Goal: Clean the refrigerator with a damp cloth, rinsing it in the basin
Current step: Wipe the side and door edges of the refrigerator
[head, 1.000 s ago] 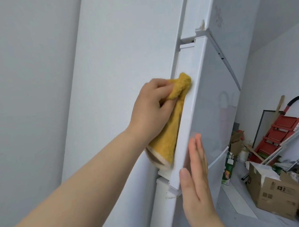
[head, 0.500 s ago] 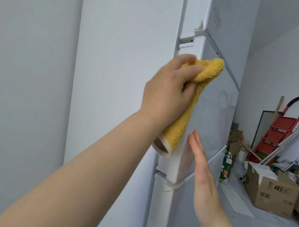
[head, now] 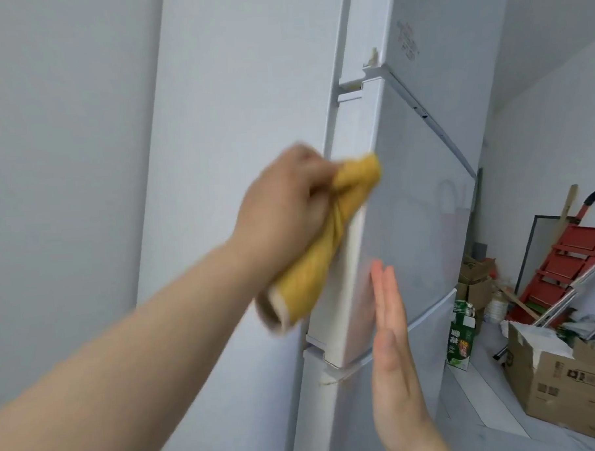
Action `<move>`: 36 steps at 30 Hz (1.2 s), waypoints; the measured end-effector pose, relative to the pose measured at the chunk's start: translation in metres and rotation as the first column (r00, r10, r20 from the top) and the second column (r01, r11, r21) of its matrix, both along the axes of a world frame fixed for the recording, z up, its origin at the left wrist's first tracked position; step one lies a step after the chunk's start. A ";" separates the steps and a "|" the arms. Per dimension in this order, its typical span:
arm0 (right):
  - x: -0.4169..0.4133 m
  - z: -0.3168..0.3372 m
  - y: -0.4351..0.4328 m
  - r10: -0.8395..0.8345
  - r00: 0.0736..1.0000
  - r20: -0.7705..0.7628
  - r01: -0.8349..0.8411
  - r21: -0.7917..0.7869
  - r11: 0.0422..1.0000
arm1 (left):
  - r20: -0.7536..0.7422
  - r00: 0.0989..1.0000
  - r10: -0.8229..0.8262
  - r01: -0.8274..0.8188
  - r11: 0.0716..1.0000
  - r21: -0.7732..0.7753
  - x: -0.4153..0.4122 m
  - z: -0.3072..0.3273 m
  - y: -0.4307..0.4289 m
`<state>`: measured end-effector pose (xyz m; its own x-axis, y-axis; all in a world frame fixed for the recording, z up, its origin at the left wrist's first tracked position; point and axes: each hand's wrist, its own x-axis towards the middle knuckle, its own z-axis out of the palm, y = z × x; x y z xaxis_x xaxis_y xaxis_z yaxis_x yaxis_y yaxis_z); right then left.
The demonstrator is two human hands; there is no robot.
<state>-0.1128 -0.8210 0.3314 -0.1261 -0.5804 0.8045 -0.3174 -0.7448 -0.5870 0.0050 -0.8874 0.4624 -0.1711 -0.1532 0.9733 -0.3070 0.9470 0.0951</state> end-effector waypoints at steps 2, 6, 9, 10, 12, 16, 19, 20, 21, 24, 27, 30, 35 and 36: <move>-0.003 -0.002 -0.004 -0.018 1.000 -0.012 0.017 -0.008 1.000 | -0.037 0.997 0.067 -0.064 0.995 0.081 -0.005 0.033 -0.007; -0.004 -0.006 -0.013 -0.118 0.990 -0.071 0.115 -0.043 0.992 | -0.186 0.981 -0.049 0.066 0.994 0.085 -0.020 0.007 -0.010; -0.003 -0.009 -0.016 -0.165 0.983 -0.086 0.160 -0.058 0.985 | -0.227 0.969 -0.096 0.134 0.979 0.157 -0.023 -0.053 -0.012; -0.002 -0.009 -0.017 -0.169 0.982 -0.083 0.164 -0.064 0.984 | -0.200 0.975 -0.099 0.136 0.975 0.179 -0.022 -0.073 -0.013; -0.001 -0.009 -0.018 -0.181 0.979 -0.092 0.175 -0.079 0.982 | -0.128 0.988 -0.089 0.116 0.968 0.223 -0.017 -0.112 -0.013; 0.000 -0.009 -0.019 -0.216 0.970 -0.110 0.204 -0.112 0.973 | -0.055 0.995 -0.086 0.099 0.949 0.299 -0.006 -0.156 -0.004; -0.002 -0.009 -0.016 -0.264 0.951 -0.160 0.251 -0.098 0.963 | -0.114 0.983 -0.141 0.178 0.874 0.452 0.009 -0.159 0.005; -0.004 -0.013 -0.015 -0.296 0.938 -0.181 0.283 -0.094 0.955 | -0.193 0.971 -0.143 0.224 0.827 0.515 0.014 -0.161 0.006; -0.004 -0.022 -0.014 -0.343 0.916 -0.210 0.325 -0.113 0.939 | -0.271 0.955 -0.122 0.262 0.776 0.574 0.020 -0.167 0.006; 0.001 -0.064 -0.016 -0.436 0.872 -0.223 0.407 -0.165 0.898 | -0.425 0.905 -0.006 0.318 0.673 0.667 0.031 -0.187 0.005; 0.003 -0.098 -0.019 -0.407 0.899 -0.162 0.401 -0.070 0.914 | -0.476 0.878 0.042 0.380 0.543 0.749 0.037 -0.212 0.002; -0.001 -0.106 -0.025 -0.416 0.890 -0.188 0.407 -0.089 0.909 | -0.518 0.836 0.181 0.355 0.541 0.762 0.049 -0.224 -0.002; -0.004 -0.109 -0.024 -0.420 0.881 -0.218 0.409 -0.097 0.907 | -0.439 0.853 0.280 0.209 0.588 0.781 0.053 -0.227 -0.007; -0.006 -0.109 -0.025 -0.422 0.879 -0.221 0.409 -0.105 0.907 | -0.404 0.876 0.261 0.186 0.590 0.785 0.045 -0.226 -0.006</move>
<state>-0.1186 -0.8457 0.2219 -0.1513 -0.4712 0.8690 -0.7269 -0.5427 -0.4208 0.0502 -0.8938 0.2363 0.2537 -0.8784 0.4049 -0.0503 0.4061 0.9124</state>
